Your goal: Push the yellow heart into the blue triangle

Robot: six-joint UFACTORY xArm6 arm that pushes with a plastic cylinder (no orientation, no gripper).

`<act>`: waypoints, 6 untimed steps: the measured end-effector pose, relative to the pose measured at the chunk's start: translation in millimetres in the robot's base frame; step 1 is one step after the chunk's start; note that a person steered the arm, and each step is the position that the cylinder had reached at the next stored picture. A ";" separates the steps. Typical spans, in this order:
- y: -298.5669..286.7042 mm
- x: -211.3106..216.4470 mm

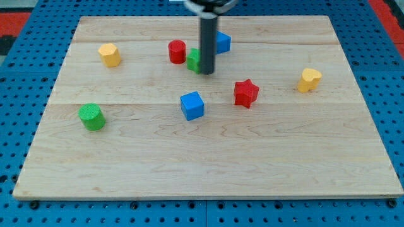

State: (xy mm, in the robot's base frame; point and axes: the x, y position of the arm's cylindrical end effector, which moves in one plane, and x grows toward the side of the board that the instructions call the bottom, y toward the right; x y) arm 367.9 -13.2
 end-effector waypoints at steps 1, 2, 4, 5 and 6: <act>50.3 -20.6; 167.9 -64.5; 317.4 -14.2; 265.4 19.1; 165.7 -1.3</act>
State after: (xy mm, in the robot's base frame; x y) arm 366.6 152.5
